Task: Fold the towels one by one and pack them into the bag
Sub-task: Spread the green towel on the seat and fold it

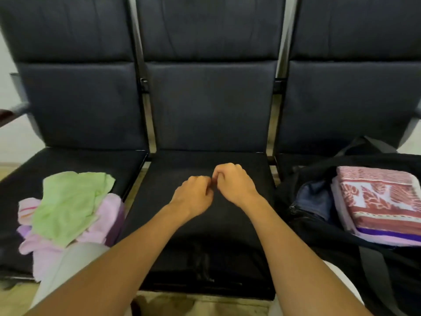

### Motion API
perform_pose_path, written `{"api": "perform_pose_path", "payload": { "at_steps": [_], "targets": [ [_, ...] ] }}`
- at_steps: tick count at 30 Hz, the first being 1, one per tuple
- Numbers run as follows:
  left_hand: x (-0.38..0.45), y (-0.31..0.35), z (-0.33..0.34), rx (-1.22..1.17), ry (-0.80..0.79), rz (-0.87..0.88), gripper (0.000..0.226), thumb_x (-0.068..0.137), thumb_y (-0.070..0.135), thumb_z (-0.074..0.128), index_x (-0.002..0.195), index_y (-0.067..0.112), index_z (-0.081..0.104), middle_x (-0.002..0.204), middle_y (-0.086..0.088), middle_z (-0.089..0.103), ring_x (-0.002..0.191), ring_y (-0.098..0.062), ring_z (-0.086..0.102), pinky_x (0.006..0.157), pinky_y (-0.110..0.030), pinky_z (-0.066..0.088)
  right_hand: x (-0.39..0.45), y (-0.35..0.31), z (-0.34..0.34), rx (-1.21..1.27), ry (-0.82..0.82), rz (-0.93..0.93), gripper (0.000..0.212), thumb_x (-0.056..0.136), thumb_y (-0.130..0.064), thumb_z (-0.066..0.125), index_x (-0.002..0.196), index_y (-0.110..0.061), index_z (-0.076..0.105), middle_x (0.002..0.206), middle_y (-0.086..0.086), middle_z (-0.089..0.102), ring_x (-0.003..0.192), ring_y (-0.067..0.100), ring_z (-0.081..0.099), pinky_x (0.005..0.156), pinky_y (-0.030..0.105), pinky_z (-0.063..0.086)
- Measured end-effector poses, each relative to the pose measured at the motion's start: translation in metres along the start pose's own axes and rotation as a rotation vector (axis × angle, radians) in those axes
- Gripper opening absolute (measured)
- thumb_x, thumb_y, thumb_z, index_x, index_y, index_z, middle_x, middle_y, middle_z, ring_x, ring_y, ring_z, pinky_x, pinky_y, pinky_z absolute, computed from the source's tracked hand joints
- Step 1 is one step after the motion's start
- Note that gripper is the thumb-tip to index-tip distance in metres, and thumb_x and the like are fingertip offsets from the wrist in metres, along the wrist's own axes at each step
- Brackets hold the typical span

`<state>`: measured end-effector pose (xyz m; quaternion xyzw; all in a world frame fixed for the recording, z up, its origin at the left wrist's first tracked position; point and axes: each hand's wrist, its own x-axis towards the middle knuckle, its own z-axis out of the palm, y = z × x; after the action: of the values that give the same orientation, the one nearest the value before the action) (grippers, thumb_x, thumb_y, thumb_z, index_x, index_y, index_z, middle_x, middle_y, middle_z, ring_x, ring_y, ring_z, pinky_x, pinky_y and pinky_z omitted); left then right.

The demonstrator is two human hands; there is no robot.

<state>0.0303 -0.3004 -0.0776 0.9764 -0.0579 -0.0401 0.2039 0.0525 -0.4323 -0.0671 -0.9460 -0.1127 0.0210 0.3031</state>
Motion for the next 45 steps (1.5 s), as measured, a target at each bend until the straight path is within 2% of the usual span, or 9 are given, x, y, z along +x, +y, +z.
{"api": "perform_pose_path", "payload": {
  "at_steps": [5,11,16,19,24,28,32,38,45],
  "targets": [
    [-0.044,-0.089,-0.023,-0.026,0.042,-0.188,0.015,0.091,0.019,0.047,0.089,0.022,0.062,0.084,-0.002,0.065,0.079,-0.025,0.063,0.068,-0.038,0.052,0.006,-0.072,0.058,0.0,-0.247,-0.176,0.036,0.094,-0.008,0.041,0.072,-0.028,0.063,0.088,0.001,0.065,0.078,0.021,0.061,0.069,0.042,0.054],
    [-0.077,-0.158,-0.025,0.059,-0.051,-0.253,0.011,0.092,0.019,0.051,0.081,0.023,0.053,0.083,0.0,0.06,0.078,-0.018,0.056,0.066,-0.028,0.041,0.021,-0.109,0.108,0.007,-0.438,-0.236,0.028,0.097,-0.007,0.045,0.101,-0.019,0.071,0.107,-0.001,0.062,0.095,0.021,0.062,0.086,0.046,0.056],
    [-0.092,-0.202,-0.044,0.186,-0.154,-0.386,0.025,0.097,0.025,0.045,0.118,0.014,0.053,0.108,-0.011,0.059,0.1,-0.031,0.059,0.082,-0.037,0.05,0.029,-0.136,0.152,-0.025,-0.556,-0.282,0.029,0.097,-0.008,0.047,0.115,-0.019,0.068,0.121,0.005,0.06,0.104,0.026,0.06,0.088,0.041,0.054],
    [-0.104,-0.238,-0.048,0.276,-0.381,-0.436,0.051,0.098,0.032,0.046,0.145,0.024,0.027,0.137,-0.011,0.045,0.118,-0.032,0.053,0.097,-0.042,0.045,0.036,-0.158,0.187,-0.062,-0.609,-0.324,0.035,0.096,-0.007,0.047,0.122,-0.019,0.067,0.134,0.008,0.056,0.115,0.029,0.057,0.094,0.042,0.052],
    [-0.117,-0.275,-0.042,0.338,-0.456,-0.5,0.055,0.097,0.023,0.046,0.148,0.025,0.025,0.138,-0.007,0.03,0.121,-0.031,0.047,0.101,-0.045,0.042,0.04,-0.195,0.235,-0.08,-0.661,-0.357,0.039,0.094,0.003,0.045,0.127,-0.006,0.063,0.135,0.017,0.055,0.119,0.036,0.054,0.094,0.043,0.051],
    [-0.119,-0.291,-0.041,0.328,-0.518,-0.521,0.064,0.095,0.01,0.042,0.152,0.028,0.02,0.142,-0.005,0.026,0.123,-0.033,0.045,0.106,-0.045,0.039,0.037,-0.205,0.27,-0.173,-0.662,-0.402,0.019,0.094,-0.011,0.055,0.11,-0.004,0.063,0.124,0.016,0.046,0.117,0.034,0.043,0.096,0.047,0.046],
    [-0.118,-0.306,-0.043,0.292,-0.507,-0.529,0.067,0.095,0.009,0.042,0.153,0.028,0.016,0.139,-0.005,0.033,0.125,-0.032,0.047,0.105,-0.044,0.041,0.035,-0.209,0.284,-0.211,-0.617,-0.425,0.025,0.096,-0.018,0.051,0.118,-0.008,0.056,0.128,0.014,0.048,0.118,0.034,0.038,0.094,0.046,0.043],
    [-0.104,-0.312,-0.045,0.226,-0.339,-0.432,0.025,0.098,0.013,0.044,0.117,0.003,0.058,0.112,-0.012,0.061,0.101,-0.029,0.058,0.081,-0.03,0.042,0.037,-0.211,0.293,-0.051,-0.524,-0.321,0.023,0.092,-0.011,0.049,0.105,-0.013,0.067,0.106,0.011,0.064,0.1,0.034,0.058,0.086,0.048,0.054],
    [-0.1,-0.293,-0.062,0.105,-0.092,-0.353,0.016,0.087,0.006,0.058,0.099,0.012,0.052,0.085,-0.004,0.056,0.084,-0.027,0.057,0.064,-0.026,0.037,0.036,-0.21,0.272,0.087,-0.455,-0.245,0.009,0.089,-0.015,0.055,0.09,-0.014,0.063,0.092,0.01,0.066,0.083,0.03,0.062,0.067,0.037,0.052]
  ]
}}
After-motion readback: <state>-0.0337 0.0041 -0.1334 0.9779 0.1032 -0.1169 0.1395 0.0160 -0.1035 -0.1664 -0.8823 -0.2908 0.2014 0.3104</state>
